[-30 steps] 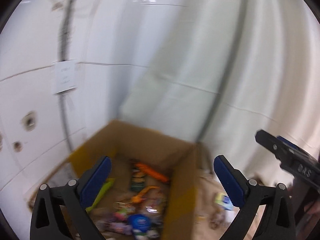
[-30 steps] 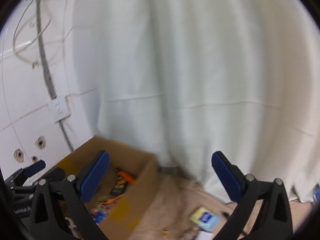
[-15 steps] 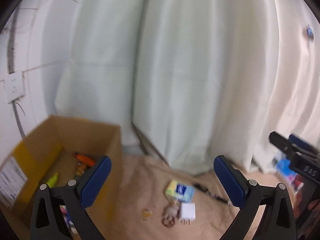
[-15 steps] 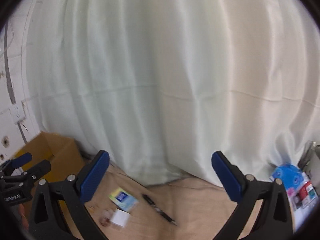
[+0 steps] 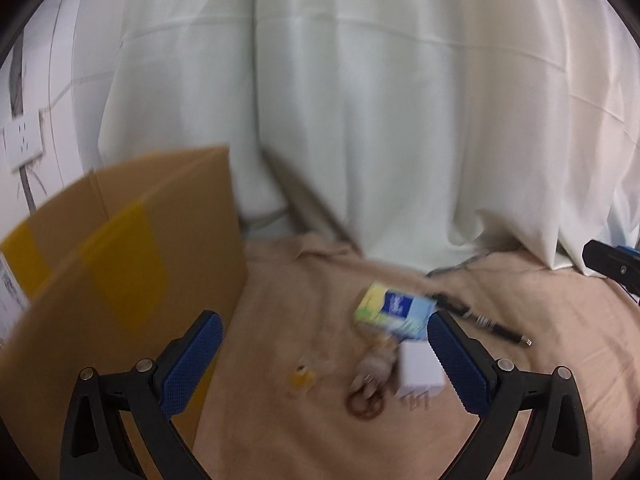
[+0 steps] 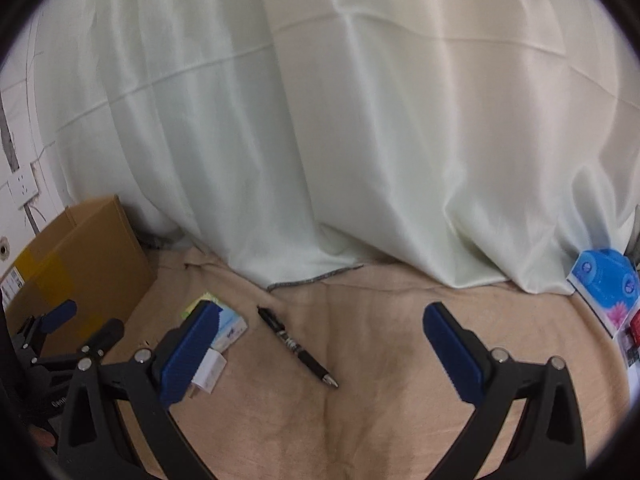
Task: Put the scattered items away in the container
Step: 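Move both open grippers back to the remaining items, then grasp another clear packet with the left gripper while the right gripper grasps the white charger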
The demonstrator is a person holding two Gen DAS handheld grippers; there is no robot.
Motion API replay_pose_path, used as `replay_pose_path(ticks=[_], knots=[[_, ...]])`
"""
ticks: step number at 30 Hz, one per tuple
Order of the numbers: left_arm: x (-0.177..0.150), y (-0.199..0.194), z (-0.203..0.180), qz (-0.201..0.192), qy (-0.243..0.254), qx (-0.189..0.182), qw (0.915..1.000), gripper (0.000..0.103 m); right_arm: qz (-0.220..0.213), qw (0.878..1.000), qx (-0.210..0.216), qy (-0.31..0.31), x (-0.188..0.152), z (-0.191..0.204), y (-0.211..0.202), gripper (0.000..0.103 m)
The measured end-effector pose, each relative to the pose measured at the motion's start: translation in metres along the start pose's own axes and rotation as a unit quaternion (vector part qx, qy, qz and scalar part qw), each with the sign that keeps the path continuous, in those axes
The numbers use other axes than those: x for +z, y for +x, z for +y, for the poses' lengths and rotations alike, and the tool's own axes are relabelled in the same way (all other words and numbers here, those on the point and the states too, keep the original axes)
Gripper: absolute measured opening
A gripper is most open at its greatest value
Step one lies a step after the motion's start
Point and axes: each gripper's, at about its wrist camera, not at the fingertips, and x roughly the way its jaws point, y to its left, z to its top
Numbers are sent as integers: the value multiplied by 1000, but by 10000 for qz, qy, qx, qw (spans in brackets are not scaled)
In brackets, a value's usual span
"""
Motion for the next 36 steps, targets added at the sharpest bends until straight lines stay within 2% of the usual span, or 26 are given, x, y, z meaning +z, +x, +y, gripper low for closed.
replay_pose_path(ticks=[6, 9, 11, 13, 14, 15, 17, 19, 23, 26, 31, 36], knots=[[-18, 12, -9, 26, 630, -69, 9980, 103, 186, 9996, 225, -32, -14, 10, 18, 103], [-21, 20, -9, -49, 502, -140, 9986, 102, 270, 9989, 392, -41, -17, 22, 28, 103], [-22, 29, -5, 88, 342, -316, 9989, 102, 335, 9983, 464, -109, -19, 32, 31, 103], [-24, 37, 0, 240, 185, -372, 9988, 83, 344, 9980, 495, -172, -22, 37, 33, 103], [-25, 41, 3, 309, 109, -344, 9989, 59, 348, 9979, 507, -195, -23, 40, 35, 103], [-26, 46, 5, 381, 86, -318, 9987, 46, 364, 9977, 537, -202, -24, 41, 36, 103], [-26, 53, 11, 559, -14, -422, 9975, 46, 402, 9973, 582, -181, -25, 42, 39, 103], [-26, 55, 15, 587, -85, -364, 9976, 46, 441, 9970, 612, -149, -25, 43, 44, 103], [-29, 67, 19, 927, -88, -338, 9951, 46, 535, 9960, 700, -114, -26, 46, 52, 102], [-30, 72, 22, 1093, -143, -465, 9928, 43, 592, 9956, 711, -156, -28, 49, 55, 101], [-31, 81, 17, 1318, 31, -415, 9904, 43, 742, 9946, 713, -157, -33, 52, 66, 100], [-32, 84, 11, 1414, 179, -554, 9882, 43, 958, 9918, 820, -186, -41, 61, 79, 99]])
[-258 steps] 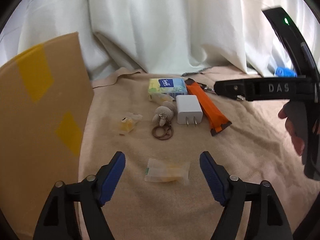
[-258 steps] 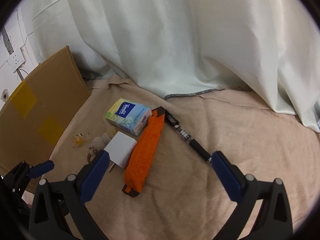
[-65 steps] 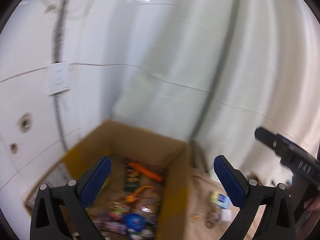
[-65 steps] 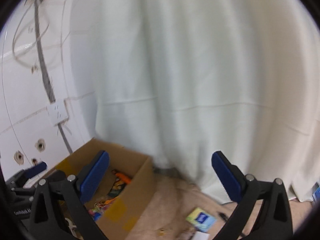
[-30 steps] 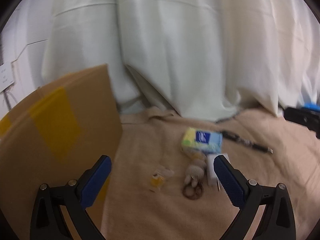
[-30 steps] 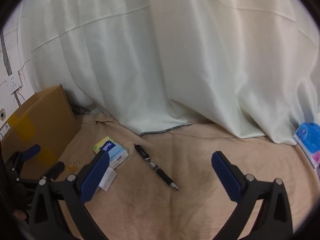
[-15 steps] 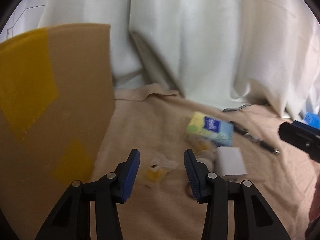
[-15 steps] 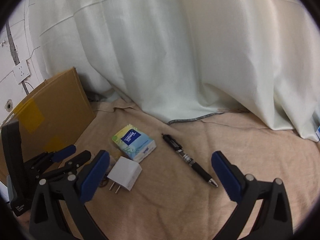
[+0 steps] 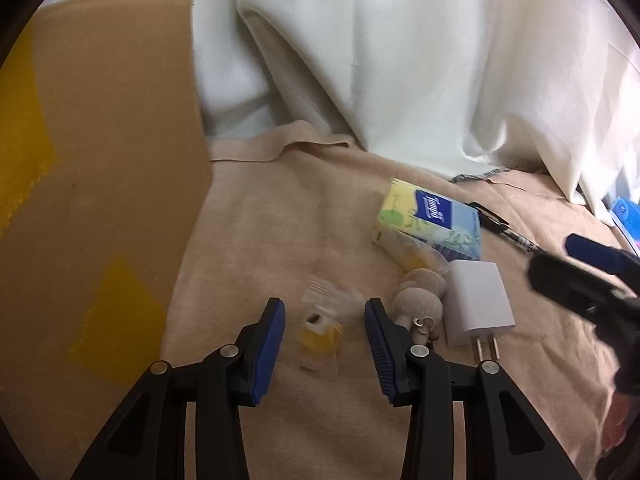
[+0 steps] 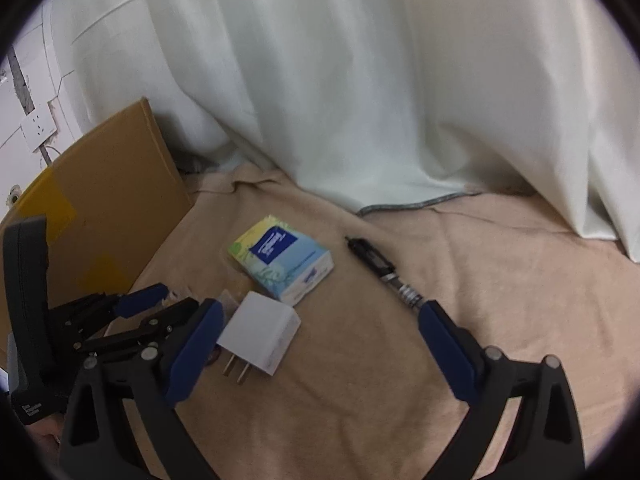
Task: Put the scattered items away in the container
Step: 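Grasp another clear packet with the left gripper while the right gripper grasps the white charger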
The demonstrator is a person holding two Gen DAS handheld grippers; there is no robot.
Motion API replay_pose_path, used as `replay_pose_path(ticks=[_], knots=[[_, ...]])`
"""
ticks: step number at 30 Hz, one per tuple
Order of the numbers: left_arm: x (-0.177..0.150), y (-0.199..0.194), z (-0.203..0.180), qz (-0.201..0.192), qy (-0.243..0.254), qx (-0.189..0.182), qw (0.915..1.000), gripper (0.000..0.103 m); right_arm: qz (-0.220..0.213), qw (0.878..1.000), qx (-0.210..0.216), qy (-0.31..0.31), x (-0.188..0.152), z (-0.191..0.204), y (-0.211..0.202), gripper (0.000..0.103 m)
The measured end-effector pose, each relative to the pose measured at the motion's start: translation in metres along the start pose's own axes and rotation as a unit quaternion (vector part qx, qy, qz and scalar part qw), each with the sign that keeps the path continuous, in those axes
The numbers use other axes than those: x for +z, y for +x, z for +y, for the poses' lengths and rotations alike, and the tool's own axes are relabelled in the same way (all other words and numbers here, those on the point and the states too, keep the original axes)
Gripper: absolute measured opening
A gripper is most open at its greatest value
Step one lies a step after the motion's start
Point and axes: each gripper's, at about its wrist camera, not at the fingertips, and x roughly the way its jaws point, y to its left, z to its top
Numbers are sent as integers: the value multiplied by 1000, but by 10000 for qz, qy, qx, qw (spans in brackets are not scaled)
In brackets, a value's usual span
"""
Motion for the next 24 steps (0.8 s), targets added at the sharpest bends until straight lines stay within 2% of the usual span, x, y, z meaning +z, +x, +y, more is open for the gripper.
replay_pose_path(ticks=[3, 7, 11, 15, 19, 24], knots=[[2, 3, -1, 40, 29, 59, 10000, 43, 62, 10000, 53, -29, -1, 6, 7, 96], [3, 2, -2, 50, 83, 121, 9999, 43, 226, 9997, 131, -17, -2, 12, 16, 86], [3, 0, 3, 31, 24, 94, 9999, 31, 430, 9988, 210, -33, -6, 17, 26, 81], [3, 0, 3, 46, 97, 110, 9999, 29, 524, 9983, 256, 11, -8, 20, 31, 74], [4, 1, 6, 46, 68, 36, 10000, 29, 535, 9984, 159, -112, -9, 26, 32, 70], [4, 0, 6, 44, 42, -5, 10000, 30, 469, 9963, -365, -618, -11, 41, 27, 70]])
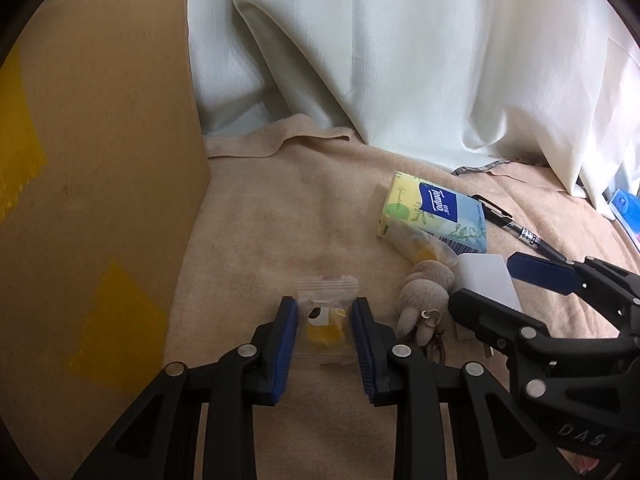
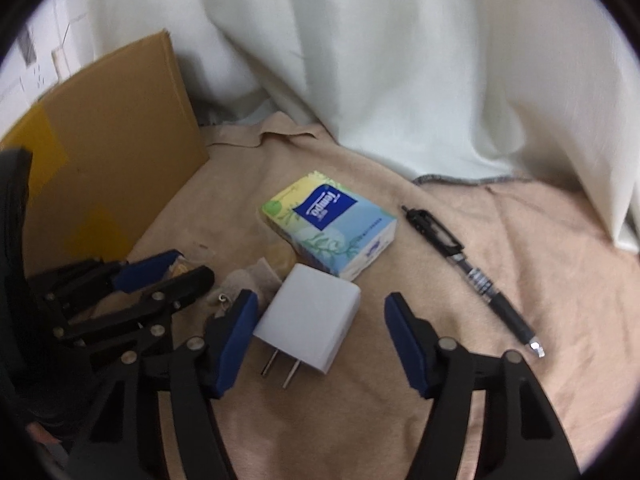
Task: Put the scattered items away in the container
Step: 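Grasp another clear packet with the left gripper while the right gripper grasps the white charger, then lift the clear packet and white charger and carry both over the box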
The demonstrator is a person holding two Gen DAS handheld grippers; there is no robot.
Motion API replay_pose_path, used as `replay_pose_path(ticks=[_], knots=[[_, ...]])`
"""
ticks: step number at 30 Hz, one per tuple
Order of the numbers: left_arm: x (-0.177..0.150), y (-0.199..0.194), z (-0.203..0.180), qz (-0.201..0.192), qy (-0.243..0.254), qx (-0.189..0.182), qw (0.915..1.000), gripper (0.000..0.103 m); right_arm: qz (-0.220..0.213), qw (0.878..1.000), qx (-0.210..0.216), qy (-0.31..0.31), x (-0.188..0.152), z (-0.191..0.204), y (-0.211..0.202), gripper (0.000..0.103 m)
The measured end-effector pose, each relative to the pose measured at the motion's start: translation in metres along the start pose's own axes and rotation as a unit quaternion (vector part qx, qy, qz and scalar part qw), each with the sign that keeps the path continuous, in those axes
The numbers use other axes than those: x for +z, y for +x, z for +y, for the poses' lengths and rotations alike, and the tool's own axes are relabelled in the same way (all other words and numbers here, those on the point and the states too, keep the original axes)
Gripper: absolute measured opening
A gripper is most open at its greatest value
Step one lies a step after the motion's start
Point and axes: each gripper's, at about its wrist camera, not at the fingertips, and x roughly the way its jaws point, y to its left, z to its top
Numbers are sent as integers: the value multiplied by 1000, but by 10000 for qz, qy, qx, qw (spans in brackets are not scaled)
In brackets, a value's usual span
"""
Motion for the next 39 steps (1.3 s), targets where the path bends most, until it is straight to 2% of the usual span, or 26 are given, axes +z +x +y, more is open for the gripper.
replay_pose_path(ticks=[3, 8, 11, 12, 13, 14, 20, 28, 39], knots=[[0, 0, -1, 4, 22, 16, 10000, 30, 142, 9997, -208, -62, 1, -1, -3, 70], [1, 0, -2, 13, 66, 41, 10000, 30, 294, 9995, -132, 55, -3, -3, 6, 71], [1, 0, -1, 15, 69, 35, 10000, 30, 226, 9996, -159, 40, -5, -1, 10, 70], [2, -1, -1, 15, 69, 32, 10000, 30, 167, 9998, -103, 49, -6, -1, 8, 67], [2, -1, -1, 15, 64, 25, 10000, 30, 156, 9998, 31, 101, -5, -3, 7, 53], [1, -1, -2, 14, 57, 28, 10000, 30, 176, 9997, 70, 134, -5, -4, 7, 47], [1, 0, -7, 29, 159, 127, 9998, 29, 219, 9984, 327, 406, -2, -16, 1, 46], [2, -7, -8, -43, 69, -10, 10000, 28, -217, 9978, 361, 507, 9, -30, -31, 45], [22, -57, -25, -505, -64, -106, 9986, 28, -619, 9953, 422, 608, 28, -39, -62, 45]])
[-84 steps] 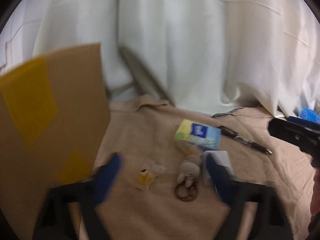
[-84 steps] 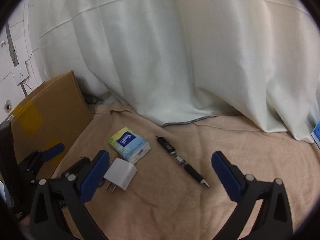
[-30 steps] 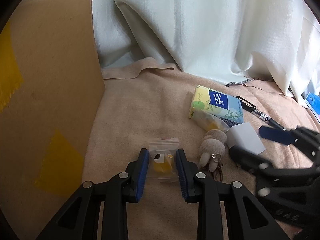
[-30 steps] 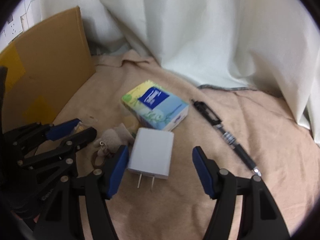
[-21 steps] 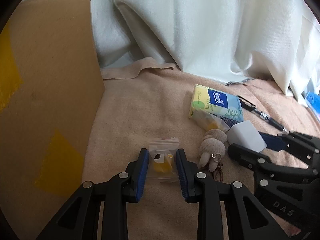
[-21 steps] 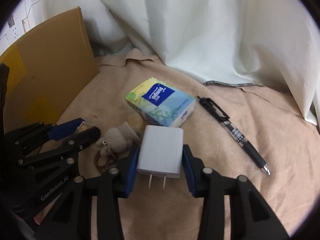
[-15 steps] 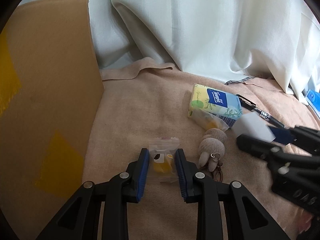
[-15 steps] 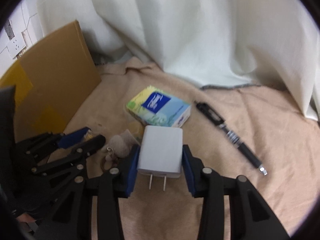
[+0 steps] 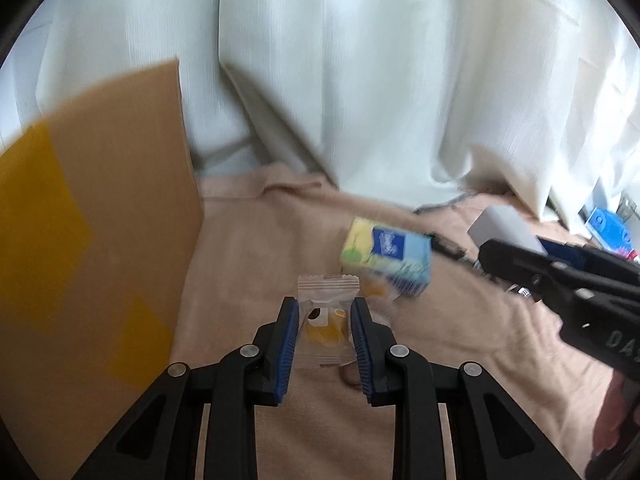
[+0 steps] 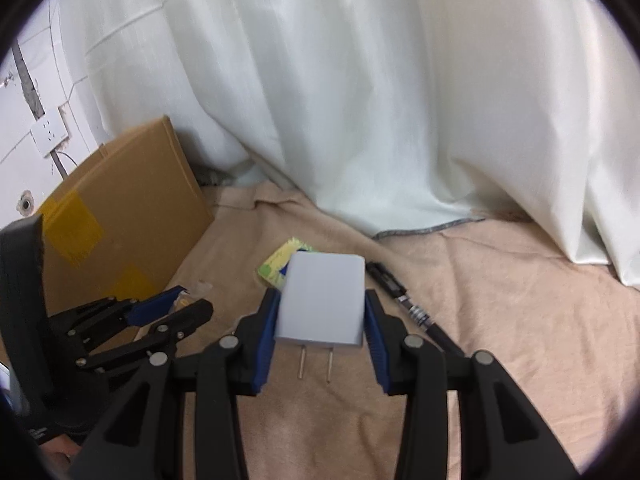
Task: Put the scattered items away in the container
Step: 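Lift the clear packet and white charger and carry both over the box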
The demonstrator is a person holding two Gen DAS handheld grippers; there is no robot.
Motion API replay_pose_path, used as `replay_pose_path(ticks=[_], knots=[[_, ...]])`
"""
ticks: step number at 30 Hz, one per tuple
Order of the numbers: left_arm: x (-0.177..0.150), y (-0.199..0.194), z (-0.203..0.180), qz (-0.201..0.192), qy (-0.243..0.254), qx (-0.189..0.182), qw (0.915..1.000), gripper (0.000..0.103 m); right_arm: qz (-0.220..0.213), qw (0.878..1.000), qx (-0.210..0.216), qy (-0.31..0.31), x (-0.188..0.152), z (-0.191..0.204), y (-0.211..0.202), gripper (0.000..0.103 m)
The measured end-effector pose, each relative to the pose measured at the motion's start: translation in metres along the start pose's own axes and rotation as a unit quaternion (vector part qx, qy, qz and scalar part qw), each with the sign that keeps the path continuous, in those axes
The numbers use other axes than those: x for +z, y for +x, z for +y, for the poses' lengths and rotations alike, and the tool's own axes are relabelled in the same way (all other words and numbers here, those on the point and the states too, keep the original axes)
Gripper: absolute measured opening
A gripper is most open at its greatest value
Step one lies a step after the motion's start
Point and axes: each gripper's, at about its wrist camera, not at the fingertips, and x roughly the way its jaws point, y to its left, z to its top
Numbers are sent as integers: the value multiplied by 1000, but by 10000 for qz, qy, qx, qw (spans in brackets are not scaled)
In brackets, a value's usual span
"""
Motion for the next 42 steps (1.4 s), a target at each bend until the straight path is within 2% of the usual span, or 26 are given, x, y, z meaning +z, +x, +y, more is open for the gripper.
replay_pose_path(ticks=[5, 12, 21, 26, 32, 37, 42], knots=[[17, -26, -9, -329, -30, 60, 9994, 28, -216, 9998, 9, 25, 7, -7, -17, 45], [30, -48, -15, -521, -90, 96, 9986, 28, -352, 9994, 6, -48, 11, -12, -34, 45], [56, -106, 5, -881, -270, 360, 9951, 28, -723, 9971, 70, -238, 40, 11, -66, 45], [70, -146, 35, -1191, -363, 618, 9903, 28, -935, 9938, 272, -541, 70, 51, -72, 45], [73, -181, 96, -1398, -680, 1192, 9806, 28, -1121, 9864, 762, -927, 95, 122, -66, 45], [65, -191, 149, -1298, -944, 1532, 9751, 28, -1056, 9815, 1117, -1142, 101, 176, -46, 45], [55, -180, 193, -1010, -1112, 1807, 9720, 28, -829, 9772, 1403, -1360, 93, 224, -20, 45]])
